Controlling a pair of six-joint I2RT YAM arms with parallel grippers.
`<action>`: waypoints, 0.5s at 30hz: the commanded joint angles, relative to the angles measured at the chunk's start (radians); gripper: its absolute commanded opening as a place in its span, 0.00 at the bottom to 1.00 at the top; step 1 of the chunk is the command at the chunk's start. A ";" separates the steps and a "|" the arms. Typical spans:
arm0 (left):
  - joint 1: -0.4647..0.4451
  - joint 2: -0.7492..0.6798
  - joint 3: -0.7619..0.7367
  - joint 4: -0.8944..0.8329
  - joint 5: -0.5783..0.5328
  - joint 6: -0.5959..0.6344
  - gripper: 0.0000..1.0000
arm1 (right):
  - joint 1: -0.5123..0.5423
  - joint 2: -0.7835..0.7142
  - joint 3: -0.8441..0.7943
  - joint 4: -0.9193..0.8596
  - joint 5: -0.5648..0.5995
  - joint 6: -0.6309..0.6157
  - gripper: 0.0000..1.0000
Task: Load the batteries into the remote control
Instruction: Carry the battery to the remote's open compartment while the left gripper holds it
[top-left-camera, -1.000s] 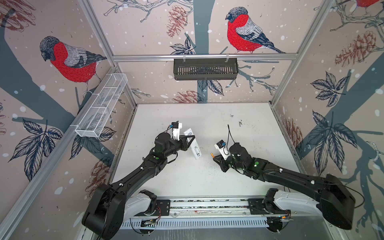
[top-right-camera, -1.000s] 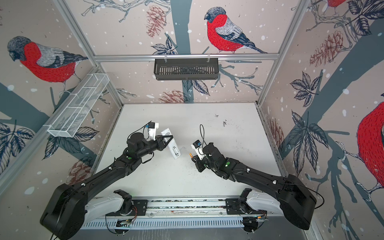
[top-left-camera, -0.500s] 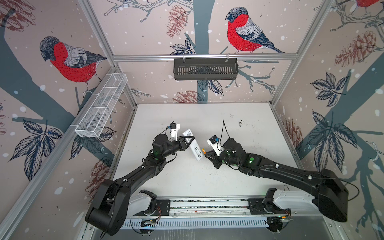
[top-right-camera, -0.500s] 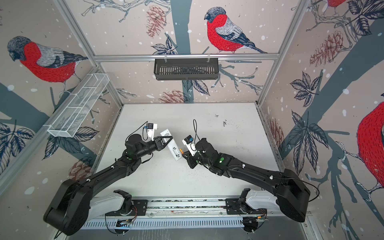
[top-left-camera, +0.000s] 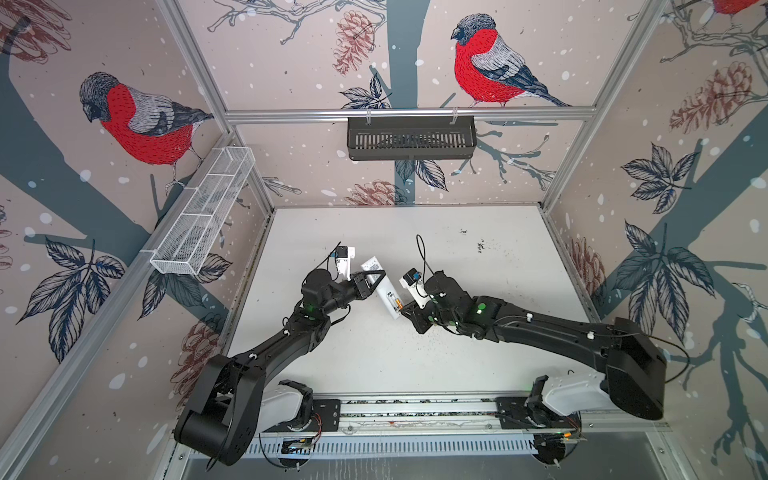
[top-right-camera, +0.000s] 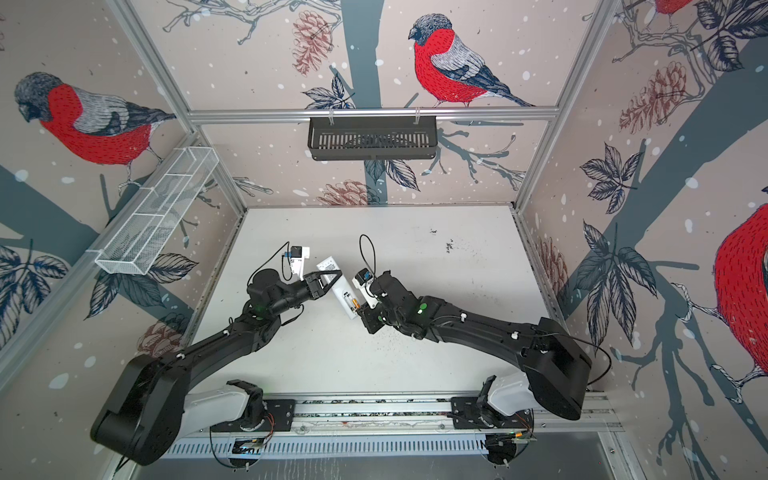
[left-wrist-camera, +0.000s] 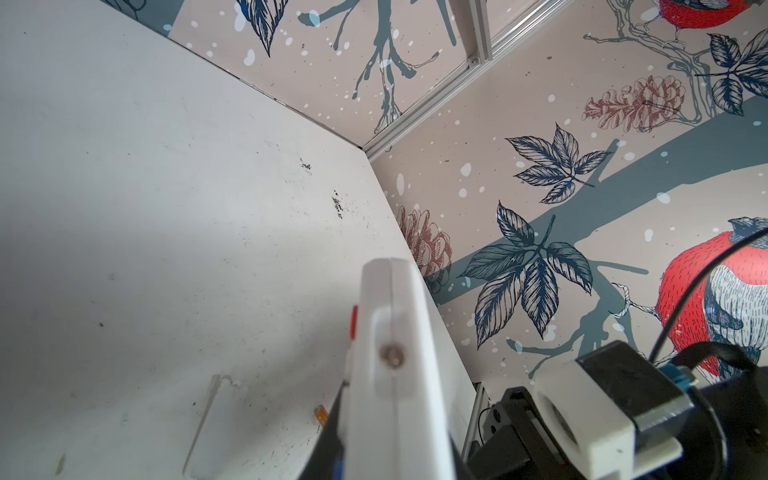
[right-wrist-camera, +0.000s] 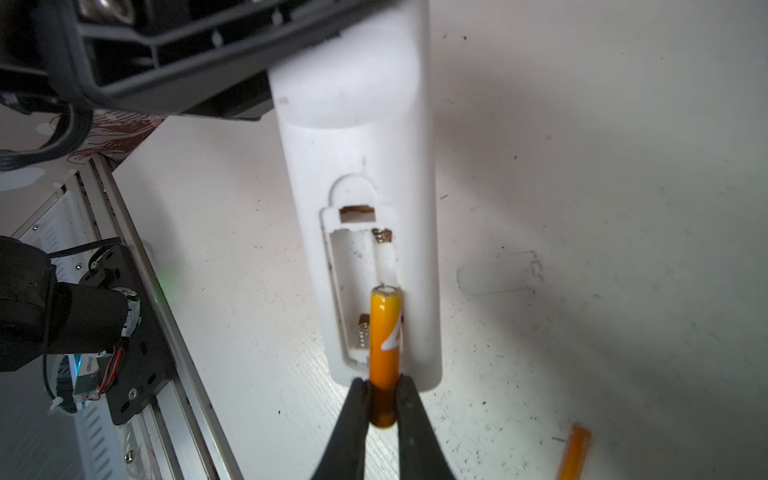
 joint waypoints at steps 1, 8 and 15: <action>0.007 0.002 0.000 0.070 0.009 -0.011 0.00 | 0.005 0.019 0.026 -0.047 0.045 0.030 0.16; 0.017 0.025 -0.004 0.095 0.026 -0.033 0.00 | 0.014 0.044 0.077 -0.087 0.078 0.027 0.16; 0.022 0.030 -0.008 0.101 0.026 -0.034 0.00 | 0.017 0.065 0.112 -0.110 0.077 0.025 0.16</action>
